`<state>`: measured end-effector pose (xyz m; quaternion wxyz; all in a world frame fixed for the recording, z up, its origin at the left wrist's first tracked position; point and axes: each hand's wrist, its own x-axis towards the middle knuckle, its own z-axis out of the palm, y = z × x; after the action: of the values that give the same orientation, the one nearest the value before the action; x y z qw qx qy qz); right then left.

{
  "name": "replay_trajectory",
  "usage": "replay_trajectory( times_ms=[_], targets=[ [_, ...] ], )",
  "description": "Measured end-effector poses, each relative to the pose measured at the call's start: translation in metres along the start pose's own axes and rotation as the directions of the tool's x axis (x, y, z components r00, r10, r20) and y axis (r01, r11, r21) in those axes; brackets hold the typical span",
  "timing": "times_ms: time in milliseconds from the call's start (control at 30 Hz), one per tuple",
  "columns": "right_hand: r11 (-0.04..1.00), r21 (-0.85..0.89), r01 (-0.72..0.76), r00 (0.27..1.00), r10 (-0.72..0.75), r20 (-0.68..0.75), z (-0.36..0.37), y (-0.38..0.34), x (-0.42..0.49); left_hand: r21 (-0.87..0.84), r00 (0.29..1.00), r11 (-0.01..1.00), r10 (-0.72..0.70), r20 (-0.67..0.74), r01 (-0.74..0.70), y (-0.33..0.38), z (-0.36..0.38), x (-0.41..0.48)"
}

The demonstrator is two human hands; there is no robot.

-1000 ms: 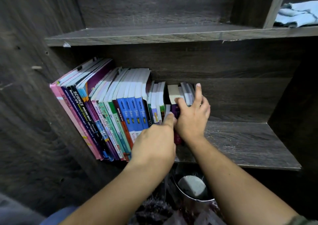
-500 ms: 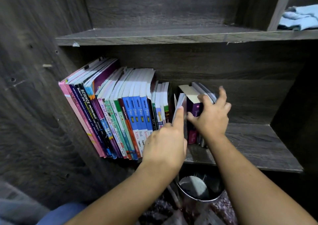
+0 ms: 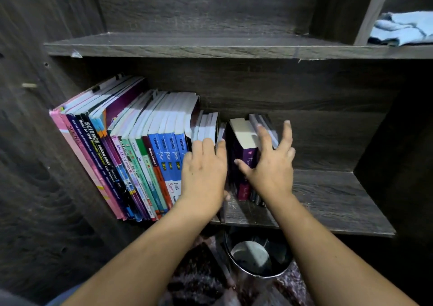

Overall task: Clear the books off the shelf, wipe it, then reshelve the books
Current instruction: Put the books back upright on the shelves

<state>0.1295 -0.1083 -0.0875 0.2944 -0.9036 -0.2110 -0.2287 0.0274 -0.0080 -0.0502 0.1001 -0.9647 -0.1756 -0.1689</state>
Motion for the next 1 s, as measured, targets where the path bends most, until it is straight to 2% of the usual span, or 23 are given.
replay_trajectory(
  times_ms=[67, 133, 200, 267, 300, 400, 533, 633, 767, 867, 1000],
  targets=[
    [0.983, 0.178, 0.053, 0.996, -0.040, -0.078, 0.003, 0.001, -0.005, 0.046, 0.999, 0.999, 0.020, -0.042, -0.018, -0.006, 0.000, -0.002],
    [0.923, 0.385, -0.027, 0.994, 0.067, -0.090, 0.008, 0.005, -0.013, 0.032, 0.997, 0.999, 0.015, -0.081, -0.013, -0.009, 0.007, -0.003],
    [0.849, 0.479, -0.224, 0.974, 0.208, 0.087, 0.012, 0.011, -0.020, 0.021, 0.992, 1.000, -0.003, -0.127, 0.006, -0.010, 0.020, -0.002],
    [0.818, 0.385, -0.428, 0.882, 0.287, 0.373, 0.014, 0.016, -0.024, -0.002, 0.978, 0.999, -0.047, -0.201, 0.048, -0.009, 0.034, 0.001],
    [0.813, 0.332, -0.479, 0.834, 0.303, 0.462, 0.014, 0.017, -0.024, 0.000, 0.970, 0.998, -0.063, -0.235, 0.065, -0.009, 0.041, 0.002],
    [0.790, 0.351, -0.502, 0.788, 0.251, 0.563, 0.018, 0.022, -0.017, 0.047, 0.956, 0.992, -0.102, -0.276, 0.119, -0.007, 0.051, 0.004],
    [0.680, 0.446, -0.582, 0.682, 0.108, 0.724, 0.007, 0.046, -0.009, 0.051, 0.959, 0.985, -0.146, -0.244, 0.163, -0.002, 0.054, 0.004],
    [0.663, 0.400, -0.633, 0.615, 0.116, 0.780, 0.003, 0.061, 0.000, 0.012, 0.956, 0.999, -0.037, -0.291, 0.043, 0.004, 0.052, 0.004],
    [0.767, 0.354, -0.535, 0.678, 0.139, 0.722, 0.013, 0.067, 0.010, -0.084, 0.964, 0.988, 0.104, -0.247, -0.128, 0.017, 0.040, 0.002],
    [0.779, 0.363, -0.511, 0.718, 0.155, 0.679, 0.011, 0.068, 0.018, -0.187, 0.981, 0.976, 0.077, -0.177, -0.110, 0.023, 0.032, 0.001],
    [0.790, 0.365, -0.492, 0.729, 0.145, 0.669, 0.015, 0.066, 0.019, -0.343, 0.980, 0.936, 0.015, -0.200, -0.084, 0.026, 0.018, -0.001]
  ],
)
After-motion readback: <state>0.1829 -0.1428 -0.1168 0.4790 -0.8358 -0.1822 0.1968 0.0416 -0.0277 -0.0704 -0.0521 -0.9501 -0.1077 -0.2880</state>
